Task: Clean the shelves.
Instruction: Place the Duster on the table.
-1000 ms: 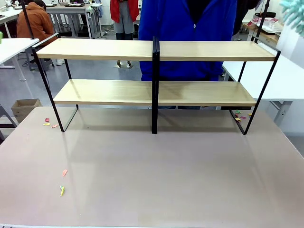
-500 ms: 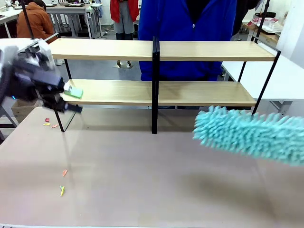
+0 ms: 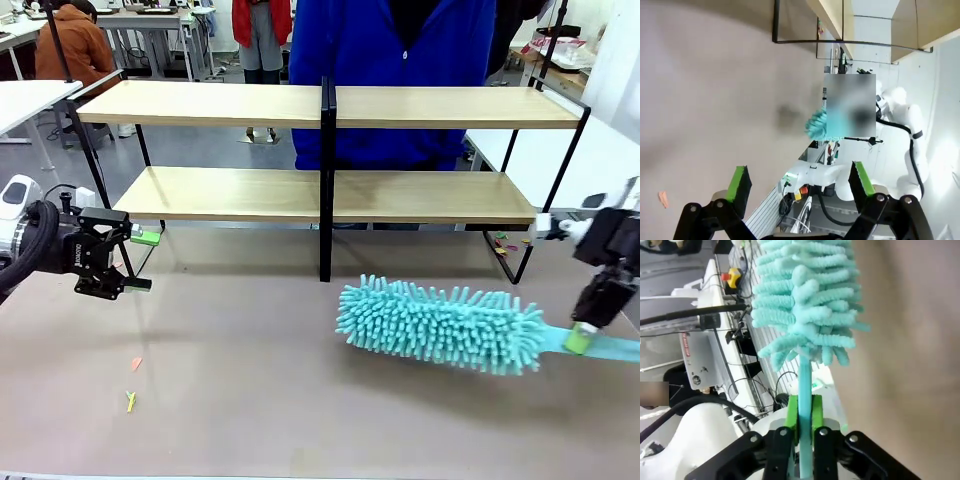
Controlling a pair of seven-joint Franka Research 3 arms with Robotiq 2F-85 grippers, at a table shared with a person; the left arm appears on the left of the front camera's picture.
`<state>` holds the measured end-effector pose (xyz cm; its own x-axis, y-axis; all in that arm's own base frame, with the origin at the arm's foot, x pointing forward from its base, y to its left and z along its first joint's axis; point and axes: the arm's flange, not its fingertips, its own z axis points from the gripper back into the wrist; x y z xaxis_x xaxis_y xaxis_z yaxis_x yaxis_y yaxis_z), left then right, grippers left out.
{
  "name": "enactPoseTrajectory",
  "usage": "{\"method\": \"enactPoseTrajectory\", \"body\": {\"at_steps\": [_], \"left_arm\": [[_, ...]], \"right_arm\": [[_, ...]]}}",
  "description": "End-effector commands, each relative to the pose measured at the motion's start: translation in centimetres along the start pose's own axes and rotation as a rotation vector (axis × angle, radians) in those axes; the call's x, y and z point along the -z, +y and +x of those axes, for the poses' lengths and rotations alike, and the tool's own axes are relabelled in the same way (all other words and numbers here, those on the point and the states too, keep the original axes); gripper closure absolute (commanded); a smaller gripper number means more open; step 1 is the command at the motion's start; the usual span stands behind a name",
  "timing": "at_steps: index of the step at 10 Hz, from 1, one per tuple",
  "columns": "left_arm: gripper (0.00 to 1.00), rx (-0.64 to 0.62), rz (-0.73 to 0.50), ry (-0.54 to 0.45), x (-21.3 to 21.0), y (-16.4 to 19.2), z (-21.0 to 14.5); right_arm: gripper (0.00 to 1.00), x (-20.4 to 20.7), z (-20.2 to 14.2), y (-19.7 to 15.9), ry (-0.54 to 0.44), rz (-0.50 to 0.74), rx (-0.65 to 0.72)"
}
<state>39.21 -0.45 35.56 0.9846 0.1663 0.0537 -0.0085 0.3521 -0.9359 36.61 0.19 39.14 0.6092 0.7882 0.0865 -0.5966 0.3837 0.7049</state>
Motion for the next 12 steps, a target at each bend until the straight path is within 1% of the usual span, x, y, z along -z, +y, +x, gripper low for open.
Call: {"method": "enactPoseTrajectory", "body": {"at_steps": [1, 3, 4, 5, 6, 7, 8, 9, 10, 11, 12], "left_arm": [[0.0, 0.066, -0.04, 0.02, 1.1, -1.9, -0.3], [0.0, 0.066, -0.04, 0.02, 1.1, -1.9, -0.3], [0.0, 0.066, -0.04, 0.02, 1.1, -1.9, -0.3], [0.0, 0.066, -0.04, 0.02, 1.1, -1.9, -0.3], [0.0, 0.066, -0.04, 0.02, 1.1, -1.9, -0.3], [0.0, 0.066, -0.04, 0.02, 1.1, -1.9, -0.3], [0.0, 0.066, -0.04, 0.02, 1.1, -1.9, -0.3], [0.0, 0.066, -0.04, 0.02, 1.1, -1.9, -0.3], [0.0, 0.066, -0.04, 0.02, 1.1, -1.9, -0.3], [0.0, 0.066, -0.04, 0.02, 1.1, -1.9, -0.3], [0.0, 0.066, -0.04, 0.02, 1.1, -1.9, -0.3]], "right_arm": [[0.88, -0.8, 2.4, -0.8, 0.023, -0.018, 0.035], [0.88, -1.0, 3.5, -1.6, 0.051, -0.085, 0.076], [0.6, -1.5, 3.6, -2.8, 0.055, -0.125, 0.126], [0.3, -2.8, 3.1, -4.4, 0.015, -0.201, 0.175], [0.02, -5.1, 2.2, -5.7, -0.06, -0.232, 0.205], [0.0, -8.5, 0.3, -6.1, -0.245, -0.29, 0.217], [0.0, -13.2, -3.3, -5.5, -0.536, -0.277, 0.195], [0.0, -14.5, -5.8, -4.0, -0.639, -0.114, 0.1], [0.0, -12.6, -7.1, -2.6, -0.572, 0.117, 0.113], [0.0, -9.8, -7.7, -2.0, -0.536, 0.27, 0.185], [0.0, -7.4, -7.9, -2.0, -0.521, 0.374, 0.248]]}}
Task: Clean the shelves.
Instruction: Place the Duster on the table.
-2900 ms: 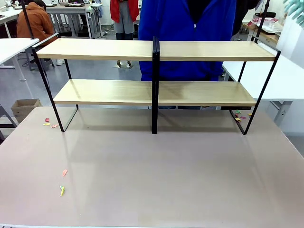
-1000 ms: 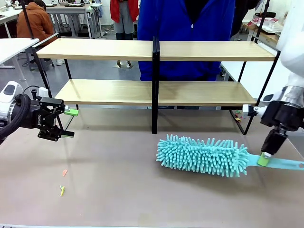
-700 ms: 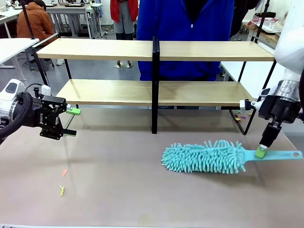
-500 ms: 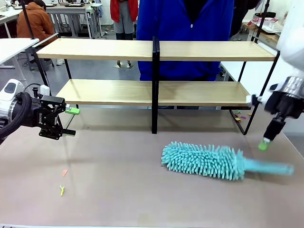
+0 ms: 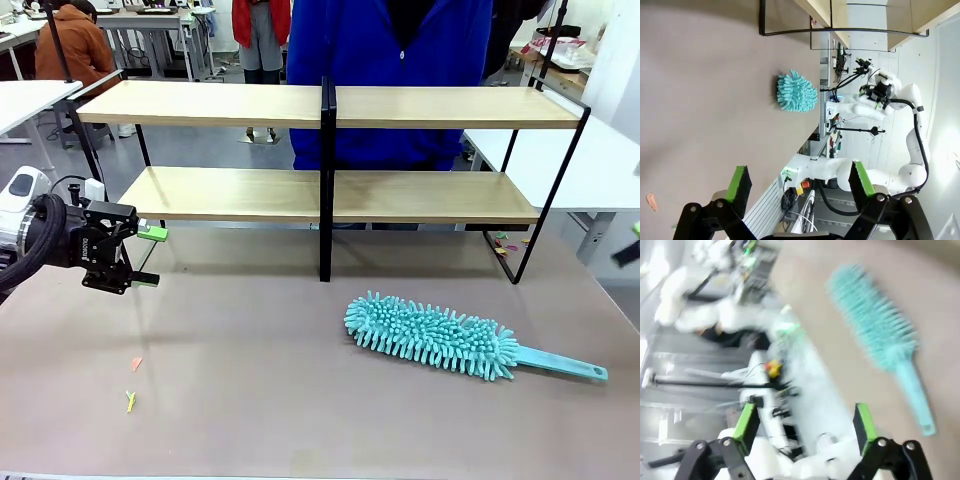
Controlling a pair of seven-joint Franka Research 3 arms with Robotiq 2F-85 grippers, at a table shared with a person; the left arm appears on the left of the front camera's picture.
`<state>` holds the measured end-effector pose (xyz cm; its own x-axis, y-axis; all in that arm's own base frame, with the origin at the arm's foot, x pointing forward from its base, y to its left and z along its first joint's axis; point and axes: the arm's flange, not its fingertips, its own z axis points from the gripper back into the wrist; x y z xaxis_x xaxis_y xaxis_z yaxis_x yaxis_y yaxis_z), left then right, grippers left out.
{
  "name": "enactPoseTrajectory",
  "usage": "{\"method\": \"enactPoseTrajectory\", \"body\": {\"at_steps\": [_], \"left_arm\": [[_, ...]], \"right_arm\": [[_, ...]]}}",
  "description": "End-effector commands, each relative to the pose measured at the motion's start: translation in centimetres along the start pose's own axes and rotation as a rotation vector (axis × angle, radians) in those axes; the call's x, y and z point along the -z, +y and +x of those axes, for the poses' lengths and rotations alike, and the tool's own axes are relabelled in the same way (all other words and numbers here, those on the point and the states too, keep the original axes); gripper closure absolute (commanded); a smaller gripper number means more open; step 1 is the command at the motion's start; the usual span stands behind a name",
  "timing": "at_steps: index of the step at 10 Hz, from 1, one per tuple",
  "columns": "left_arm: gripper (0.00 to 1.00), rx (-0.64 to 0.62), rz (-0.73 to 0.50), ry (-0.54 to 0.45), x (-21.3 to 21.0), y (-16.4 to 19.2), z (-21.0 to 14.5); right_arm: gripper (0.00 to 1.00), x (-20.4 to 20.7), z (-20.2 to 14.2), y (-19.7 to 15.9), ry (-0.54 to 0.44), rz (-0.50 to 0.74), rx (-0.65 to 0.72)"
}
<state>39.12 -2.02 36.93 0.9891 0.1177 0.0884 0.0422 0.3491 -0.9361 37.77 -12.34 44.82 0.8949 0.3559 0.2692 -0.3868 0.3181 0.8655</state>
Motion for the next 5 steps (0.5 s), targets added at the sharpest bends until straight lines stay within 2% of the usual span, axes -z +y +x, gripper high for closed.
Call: {"method": "enactPoseTrajectory", "body": {"at_steps": [1, 2, 5], "left_arm": [[0.0, 0.017, -0.028, -0.014, 0.1, 0.0, 0.0], [0.0, 0.017, -0.028, -0.014, 0.1, 0.0, 0.0], [0.0, 0.017, -0.028, -0.014, 0.1, 0.0, 0.0]], "right_arm": [[0.0, 4.5, -1.8, -1.5, 0.006, 0.21, 0.18], [0.0, 0.0, 0.0, 0.0, 0.0, 0.0, 0.0], [0.0, 0.0, 0.0, 0.0, 0.0, 0.0, 0.0]]}}
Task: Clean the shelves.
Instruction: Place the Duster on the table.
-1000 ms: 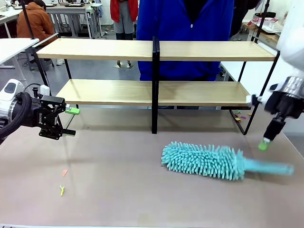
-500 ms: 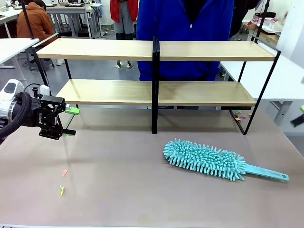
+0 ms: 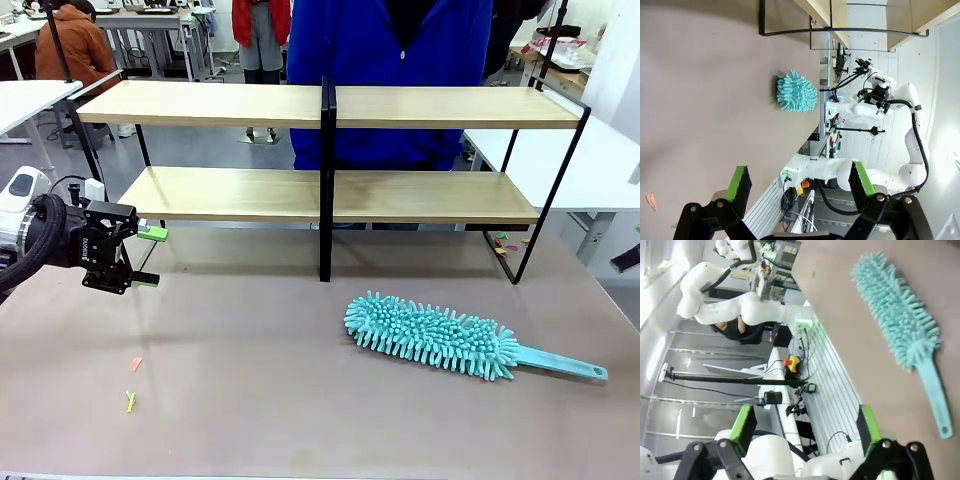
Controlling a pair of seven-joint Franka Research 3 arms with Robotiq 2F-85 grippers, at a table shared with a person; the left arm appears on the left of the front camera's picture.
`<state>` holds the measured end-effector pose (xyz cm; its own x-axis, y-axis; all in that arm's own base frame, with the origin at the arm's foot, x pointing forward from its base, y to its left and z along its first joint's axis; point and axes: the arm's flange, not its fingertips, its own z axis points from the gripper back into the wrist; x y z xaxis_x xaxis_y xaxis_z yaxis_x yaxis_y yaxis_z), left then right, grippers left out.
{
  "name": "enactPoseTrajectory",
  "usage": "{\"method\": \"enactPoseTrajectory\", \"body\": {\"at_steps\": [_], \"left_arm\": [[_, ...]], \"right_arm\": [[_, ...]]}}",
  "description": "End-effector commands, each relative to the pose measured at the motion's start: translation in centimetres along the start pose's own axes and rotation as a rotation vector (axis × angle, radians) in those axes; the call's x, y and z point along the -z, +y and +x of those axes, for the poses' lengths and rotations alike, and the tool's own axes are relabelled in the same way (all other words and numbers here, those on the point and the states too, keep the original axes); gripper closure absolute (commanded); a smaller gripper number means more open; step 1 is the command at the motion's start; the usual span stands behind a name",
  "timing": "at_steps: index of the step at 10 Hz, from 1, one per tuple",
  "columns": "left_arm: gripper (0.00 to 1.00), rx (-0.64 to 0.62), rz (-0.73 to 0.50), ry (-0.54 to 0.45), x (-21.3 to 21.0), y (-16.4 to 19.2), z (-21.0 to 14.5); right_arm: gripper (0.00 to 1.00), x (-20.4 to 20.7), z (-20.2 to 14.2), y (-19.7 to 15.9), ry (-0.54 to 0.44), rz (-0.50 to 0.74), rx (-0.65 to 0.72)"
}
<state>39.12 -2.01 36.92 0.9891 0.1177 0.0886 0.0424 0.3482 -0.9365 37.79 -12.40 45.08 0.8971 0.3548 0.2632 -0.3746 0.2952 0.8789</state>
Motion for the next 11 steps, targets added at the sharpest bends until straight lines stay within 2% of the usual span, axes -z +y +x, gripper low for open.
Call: {"method": "enactPoseTrajectory", "body": {"at_steps": [1, 11], "left_arm": [[0.0, 0.017, -0.027, -0.014, 0.12, -0.03, -0.01], [0.0, 0.017, -0.027, -0.014, 0.12, -0.03, -0.01]], "right_arm": [[0.0, 0.16, -0.07, -0.21, -0.001, -0.028, -0.006], [0.0, 0.16, -0.07, -0.21, -0.001, -0.028, -0.006]]}}
